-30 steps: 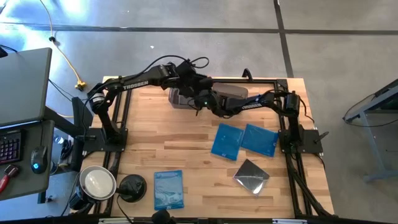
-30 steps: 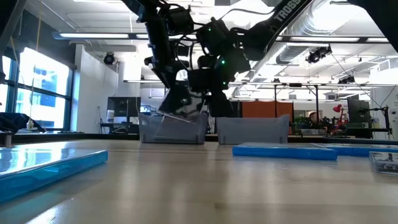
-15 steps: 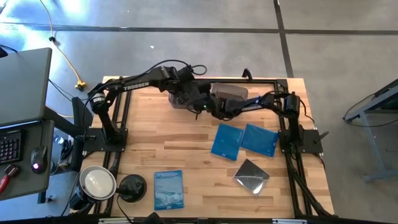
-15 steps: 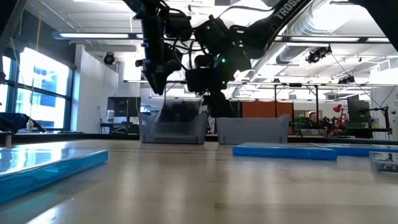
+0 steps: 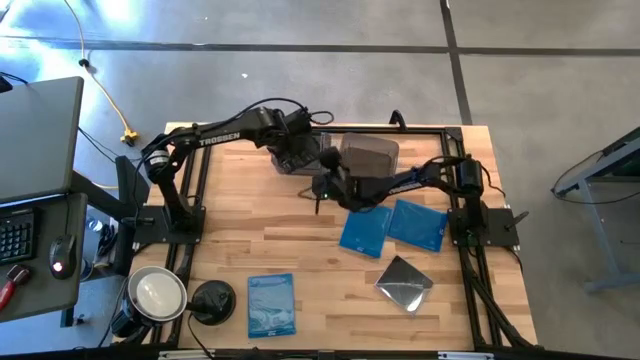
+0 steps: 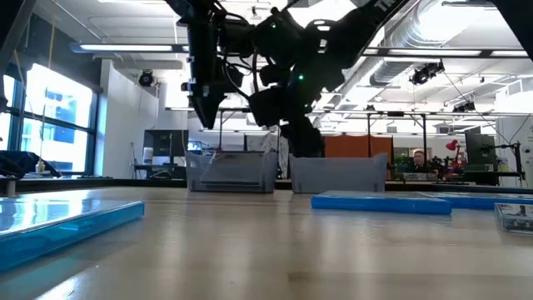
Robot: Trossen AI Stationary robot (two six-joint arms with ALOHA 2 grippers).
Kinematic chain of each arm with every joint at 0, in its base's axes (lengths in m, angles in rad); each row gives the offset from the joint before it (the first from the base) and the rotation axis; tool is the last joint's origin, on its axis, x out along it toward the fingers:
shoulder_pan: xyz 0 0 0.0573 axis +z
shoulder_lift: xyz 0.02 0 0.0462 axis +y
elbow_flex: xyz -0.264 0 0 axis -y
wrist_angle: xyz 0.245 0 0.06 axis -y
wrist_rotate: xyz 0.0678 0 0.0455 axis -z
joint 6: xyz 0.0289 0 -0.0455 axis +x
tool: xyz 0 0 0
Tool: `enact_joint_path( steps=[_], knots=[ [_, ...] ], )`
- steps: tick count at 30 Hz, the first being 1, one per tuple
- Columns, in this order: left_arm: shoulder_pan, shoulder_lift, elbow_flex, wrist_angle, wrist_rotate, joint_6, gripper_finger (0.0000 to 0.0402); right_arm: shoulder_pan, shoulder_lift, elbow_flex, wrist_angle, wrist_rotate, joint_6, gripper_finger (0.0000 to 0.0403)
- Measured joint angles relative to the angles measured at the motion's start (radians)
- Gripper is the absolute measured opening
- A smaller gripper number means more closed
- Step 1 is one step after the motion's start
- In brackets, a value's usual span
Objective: Pick & place jewel cases by type
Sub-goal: Put the black cd case into the left black bin
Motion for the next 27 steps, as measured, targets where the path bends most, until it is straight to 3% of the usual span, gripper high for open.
enact_joint_path(
  steps=[3, 7, 10, 13, 16, 20, 27],
  knots=[
    [-0.025, 0.0, 0.0, -0.001, 0.031, 0.039, 0.0119, 0.046, -0.006, -0.001, -0.055, 0.075, 0.008, 0.0161],
    [-0.066, 0.0, 0.0, -0.031, 0.167, 0.08, 0.0119, 0.105, -0.054, -0.002, -0.211, 0.159, 0.087, 0.0161],
    [-0.107, 0.0, 0.0, -0.038, 0.248, 0.083, 0.0119, 0.154, -0.121, -0.002, -0.41, 0.159, 0.295, 0.0161],
    [-0.156, 0.0, 0.0, -0.04, 0.26, 0.082, 0.0119, 0.211, -0.202, -0.002, -0.649, 0.113, 0.597, 0.0161],
    [-0.209, -0.007, -0.001, -0.04, 0.25, 0.08, 0.0118, 0.284, -0.281, -0.002, -0.882, 0.029, 0.883, 0.016],
    [-0.292, -0.011, -0.001, 0.005, 0.156, 0.079, 0.01, 0.403, -0.362, -0.002, -1.068, -0.124, 1.227, 0.0153],
    [-0.37, -0.011, -0.001, 0.008, 0.07, 0.082, 0.0047, 0.632, -0.395, -0.002, -1.091, -0.545, 1.605, 0.0143]
  ],
)
